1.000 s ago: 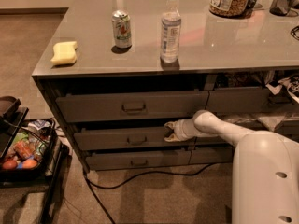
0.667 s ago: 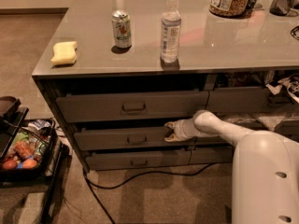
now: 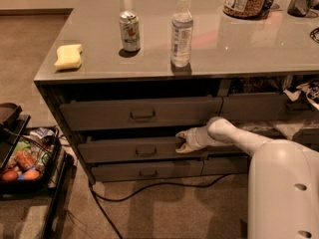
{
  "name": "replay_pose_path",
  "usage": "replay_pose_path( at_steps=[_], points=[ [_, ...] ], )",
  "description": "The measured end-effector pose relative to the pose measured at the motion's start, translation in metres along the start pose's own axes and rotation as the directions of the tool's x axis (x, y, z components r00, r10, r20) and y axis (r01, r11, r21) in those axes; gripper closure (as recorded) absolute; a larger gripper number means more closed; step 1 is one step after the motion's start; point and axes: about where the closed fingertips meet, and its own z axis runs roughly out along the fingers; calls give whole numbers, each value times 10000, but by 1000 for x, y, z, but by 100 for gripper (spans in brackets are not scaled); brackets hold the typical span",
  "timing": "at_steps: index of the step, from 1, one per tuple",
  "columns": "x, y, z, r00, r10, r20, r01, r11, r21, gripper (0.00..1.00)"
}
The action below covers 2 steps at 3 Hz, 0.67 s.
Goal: Open middle drawer
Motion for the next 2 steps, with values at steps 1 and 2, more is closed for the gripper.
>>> replay_pose_path(
  at_steps=[1,2],
  points=[
    [-9,20,-4,9991,353,233,-348,9991,-223,55],
    [-11,21,-7,9991,353,233,-348,9991,-223,54]
  ],
)
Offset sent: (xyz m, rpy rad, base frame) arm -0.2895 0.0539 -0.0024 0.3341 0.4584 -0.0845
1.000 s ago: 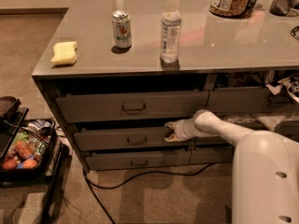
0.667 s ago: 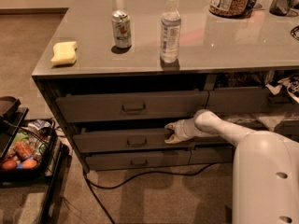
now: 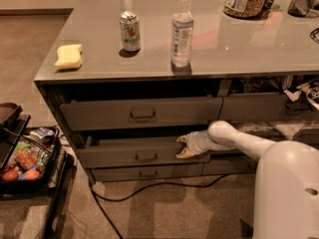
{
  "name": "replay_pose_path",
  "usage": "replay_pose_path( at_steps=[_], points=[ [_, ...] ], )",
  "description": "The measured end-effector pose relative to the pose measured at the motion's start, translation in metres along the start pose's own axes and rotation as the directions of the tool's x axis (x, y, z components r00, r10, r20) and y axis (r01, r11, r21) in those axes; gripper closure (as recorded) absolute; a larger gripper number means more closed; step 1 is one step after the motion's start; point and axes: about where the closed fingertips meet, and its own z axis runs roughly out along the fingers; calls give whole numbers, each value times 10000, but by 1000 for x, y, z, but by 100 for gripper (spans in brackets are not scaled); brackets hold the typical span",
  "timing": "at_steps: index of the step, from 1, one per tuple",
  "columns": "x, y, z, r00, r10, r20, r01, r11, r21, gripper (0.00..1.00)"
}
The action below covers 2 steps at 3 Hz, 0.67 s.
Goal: Open middle drawer
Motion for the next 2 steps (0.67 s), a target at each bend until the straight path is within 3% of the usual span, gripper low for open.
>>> replay_pose_path(
  at_steps=[1,2],
  points=[
    [-9,22,-5,9992,351,196,-347,9992,-188,53],
    [-9,21,-5,9992,351,197,-348,9992,-188,49]
  ],
)
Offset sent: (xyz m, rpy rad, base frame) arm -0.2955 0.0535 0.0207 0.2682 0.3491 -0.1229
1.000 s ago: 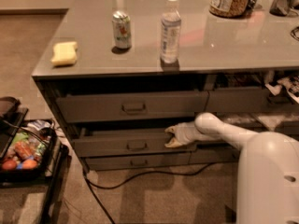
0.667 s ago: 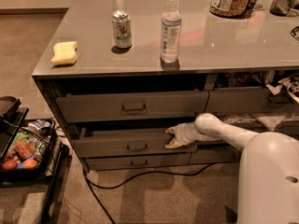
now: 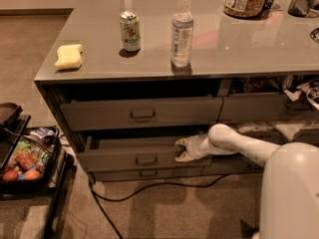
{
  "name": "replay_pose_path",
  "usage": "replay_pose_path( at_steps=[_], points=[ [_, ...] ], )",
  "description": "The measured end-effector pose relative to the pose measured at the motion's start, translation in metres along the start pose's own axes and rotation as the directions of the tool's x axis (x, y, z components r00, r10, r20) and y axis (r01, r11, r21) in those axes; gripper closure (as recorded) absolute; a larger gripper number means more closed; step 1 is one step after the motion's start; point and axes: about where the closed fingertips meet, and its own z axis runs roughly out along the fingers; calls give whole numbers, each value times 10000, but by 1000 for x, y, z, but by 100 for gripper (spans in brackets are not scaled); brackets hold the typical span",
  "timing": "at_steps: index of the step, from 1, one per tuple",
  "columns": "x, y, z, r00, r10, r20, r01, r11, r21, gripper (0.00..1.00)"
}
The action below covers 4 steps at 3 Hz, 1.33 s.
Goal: Open middle drawer
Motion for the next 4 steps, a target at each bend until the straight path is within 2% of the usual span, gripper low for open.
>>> replay_pose_path(
  at_steps=[1,2,3,4],
  points=[
    [-12,25,-8,9995,265,149,-266,9996,34,43],
    [-19,30,-16,9990,388,219,-393,9990,214,42],
    [-30,57,-23,9979,569,300,-578,9979,300,43],
    [-64,68,-73,9951,845,522,-925,9797,1777,46]
  ],
)
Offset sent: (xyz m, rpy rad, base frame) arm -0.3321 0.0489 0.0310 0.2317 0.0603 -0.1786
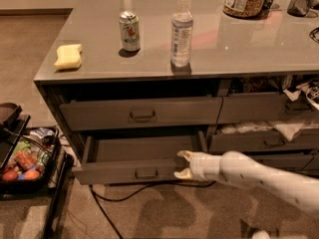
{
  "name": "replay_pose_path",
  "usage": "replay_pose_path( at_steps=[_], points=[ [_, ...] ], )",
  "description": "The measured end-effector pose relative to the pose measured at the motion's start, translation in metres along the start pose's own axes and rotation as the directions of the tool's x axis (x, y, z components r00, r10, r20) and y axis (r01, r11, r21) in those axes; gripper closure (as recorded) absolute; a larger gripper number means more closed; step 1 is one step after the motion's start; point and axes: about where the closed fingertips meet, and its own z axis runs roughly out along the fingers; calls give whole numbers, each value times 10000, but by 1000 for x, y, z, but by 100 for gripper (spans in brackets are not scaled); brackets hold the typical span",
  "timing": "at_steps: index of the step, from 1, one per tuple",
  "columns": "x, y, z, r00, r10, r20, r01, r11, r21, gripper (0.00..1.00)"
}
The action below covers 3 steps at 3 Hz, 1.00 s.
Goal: Open middle drawer
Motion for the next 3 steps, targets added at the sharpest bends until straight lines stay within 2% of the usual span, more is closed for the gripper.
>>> replay_pose_path(
  at_steps=[1,2,3],
  points=[
    [-21,78,-45,9980,628,124,-629,9979,155,45],
    [-23,119,-42,9975,686,142,-677,9963,-537,25],
    [-23,118,-42,9976,675,146,-666,9964,-528,2]
  ],
)
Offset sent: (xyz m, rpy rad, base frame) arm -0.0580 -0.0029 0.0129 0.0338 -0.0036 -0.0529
